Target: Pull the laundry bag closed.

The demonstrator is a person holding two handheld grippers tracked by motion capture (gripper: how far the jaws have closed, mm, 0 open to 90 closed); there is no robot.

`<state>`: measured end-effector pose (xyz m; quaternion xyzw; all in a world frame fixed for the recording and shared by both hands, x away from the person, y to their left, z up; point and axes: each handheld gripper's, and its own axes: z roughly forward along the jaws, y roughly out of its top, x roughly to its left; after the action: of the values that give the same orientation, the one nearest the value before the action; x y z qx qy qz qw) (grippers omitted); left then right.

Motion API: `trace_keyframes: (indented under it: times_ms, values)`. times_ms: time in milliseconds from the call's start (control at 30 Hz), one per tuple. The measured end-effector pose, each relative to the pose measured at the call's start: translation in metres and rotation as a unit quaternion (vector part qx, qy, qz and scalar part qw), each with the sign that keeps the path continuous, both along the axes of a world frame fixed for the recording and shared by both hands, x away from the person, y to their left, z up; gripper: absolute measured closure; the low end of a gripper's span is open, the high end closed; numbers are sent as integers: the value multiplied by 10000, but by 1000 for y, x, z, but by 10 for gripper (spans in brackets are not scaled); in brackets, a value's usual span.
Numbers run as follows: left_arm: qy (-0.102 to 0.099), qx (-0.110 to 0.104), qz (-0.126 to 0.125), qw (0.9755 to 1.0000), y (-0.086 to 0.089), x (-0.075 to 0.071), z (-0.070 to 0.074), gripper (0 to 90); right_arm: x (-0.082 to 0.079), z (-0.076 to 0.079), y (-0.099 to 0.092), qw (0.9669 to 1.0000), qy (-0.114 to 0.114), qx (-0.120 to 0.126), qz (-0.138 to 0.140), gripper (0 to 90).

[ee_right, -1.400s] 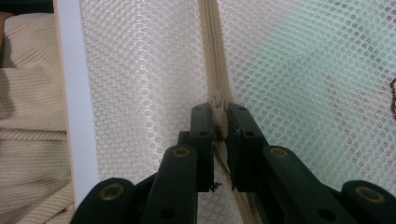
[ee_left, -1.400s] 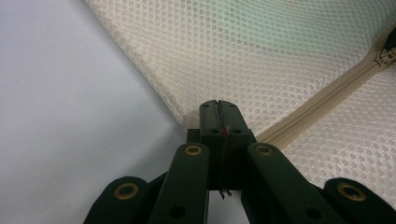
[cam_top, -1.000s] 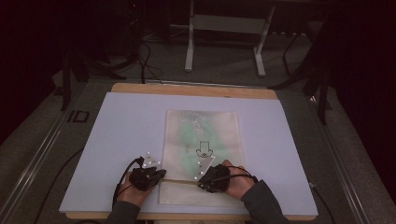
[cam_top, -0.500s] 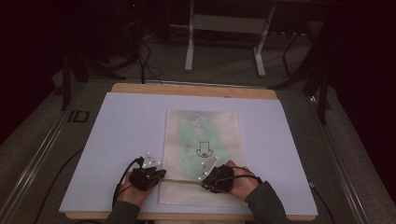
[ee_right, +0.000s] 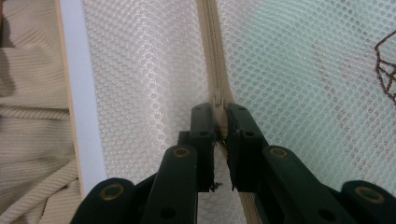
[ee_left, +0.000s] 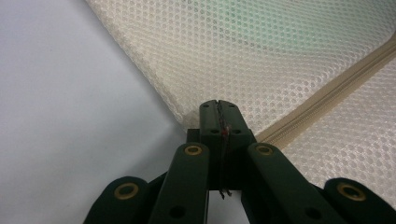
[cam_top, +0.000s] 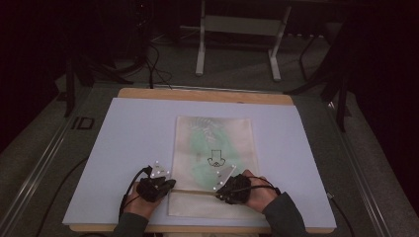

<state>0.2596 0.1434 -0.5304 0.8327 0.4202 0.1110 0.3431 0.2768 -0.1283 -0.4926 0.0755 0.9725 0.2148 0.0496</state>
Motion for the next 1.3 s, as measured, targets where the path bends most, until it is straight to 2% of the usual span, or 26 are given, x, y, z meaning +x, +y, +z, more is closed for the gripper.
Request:
trace_keyframes:
  times_ms: [67, 233, 433, 700, 1167, 1300]
  values:
    - [1, -5, -1, 10000, 0, 0, 0, 892, 0, 0, -1, 10000, -12, -45, -36, 822]
    - [-2, 2, -2, 10000, 0, 0, 0, 892, 1, 2, -9, 10000, 0, 56, -54, 821]
    - [2, -8, 2, 10000, 0, 0, 0, 892, 1, 1, -11, 10000, -10, -41, -79, 822]
    - [2, -9, 4, 10000, 0, 0, 0, 892, 1, 0, -19, 9999, 31, 22, -129, 822]
    - [7, -5, 8, 10000, 0, 0, 0, 892, 0, -1, -35, 9997, 50, -43, -249, 822]
    - [2, -7, 7, 10000, 0, 0, 0, 892, 0, 0, -38, 9996, 65, 26, -275, 821]
